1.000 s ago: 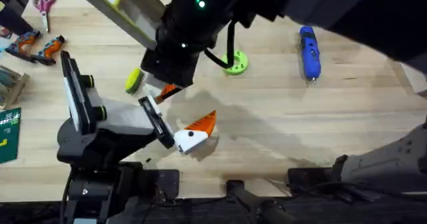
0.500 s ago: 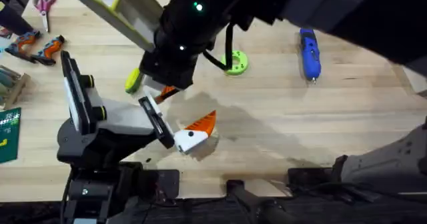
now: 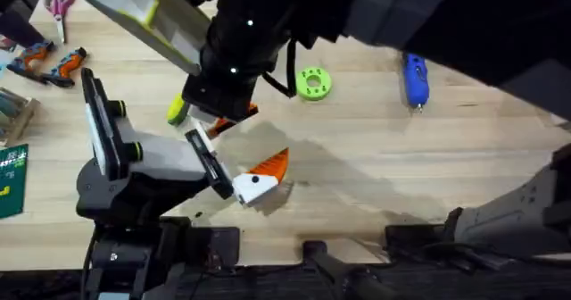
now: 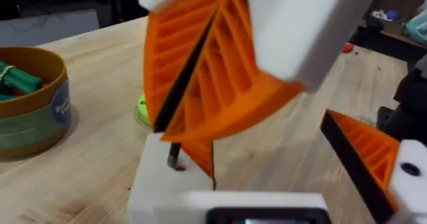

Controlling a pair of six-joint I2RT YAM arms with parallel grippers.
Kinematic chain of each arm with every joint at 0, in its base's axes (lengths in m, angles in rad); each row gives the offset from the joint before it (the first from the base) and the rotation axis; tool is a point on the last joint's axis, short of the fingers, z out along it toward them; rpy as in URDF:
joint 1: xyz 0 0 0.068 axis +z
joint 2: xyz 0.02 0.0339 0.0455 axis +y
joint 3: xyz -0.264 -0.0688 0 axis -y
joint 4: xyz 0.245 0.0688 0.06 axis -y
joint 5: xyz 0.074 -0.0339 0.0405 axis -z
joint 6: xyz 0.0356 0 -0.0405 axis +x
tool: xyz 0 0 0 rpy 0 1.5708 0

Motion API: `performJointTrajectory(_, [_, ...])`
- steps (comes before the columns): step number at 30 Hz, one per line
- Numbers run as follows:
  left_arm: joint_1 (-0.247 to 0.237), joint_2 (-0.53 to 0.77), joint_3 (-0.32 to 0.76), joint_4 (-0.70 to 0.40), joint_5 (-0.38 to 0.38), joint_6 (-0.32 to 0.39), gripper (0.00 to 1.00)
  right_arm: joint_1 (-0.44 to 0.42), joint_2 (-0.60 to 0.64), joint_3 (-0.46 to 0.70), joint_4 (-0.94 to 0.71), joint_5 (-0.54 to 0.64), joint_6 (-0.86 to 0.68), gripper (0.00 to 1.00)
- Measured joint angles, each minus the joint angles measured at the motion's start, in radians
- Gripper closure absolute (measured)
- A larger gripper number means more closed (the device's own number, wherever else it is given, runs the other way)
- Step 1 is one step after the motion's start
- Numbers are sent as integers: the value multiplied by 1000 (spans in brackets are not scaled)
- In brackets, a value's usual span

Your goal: Pick up the gripper from the table and insert it into the empty holder that is missing its gripper. Then pick up a screw, insert it into the mounting hole, and use the screwdriver to tighten it. Finally, clean up the table by picking up the vegetable and placing it into the bucket.

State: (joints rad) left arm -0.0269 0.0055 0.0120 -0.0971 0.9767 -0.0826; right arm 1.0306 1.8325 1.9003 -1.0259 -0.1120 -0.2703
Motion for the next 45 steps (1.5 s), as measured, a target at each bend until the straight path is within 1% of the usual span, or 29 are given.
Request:
performJointTrajectory(11, [0, 0, 0, 0, 0, 0, 15, 0, 0, 0, -10, 4, 0, 995])
performJointTrajectory(21, [0, 0, 0, 0, 0, 0, 16, 0, 0, 0, -21, 37, 0, 995])
performJointTrajectory(45, [0, 0, 0, 0, 0, 0, 15, 0, 0, 0, -23, 17, 0, 995])
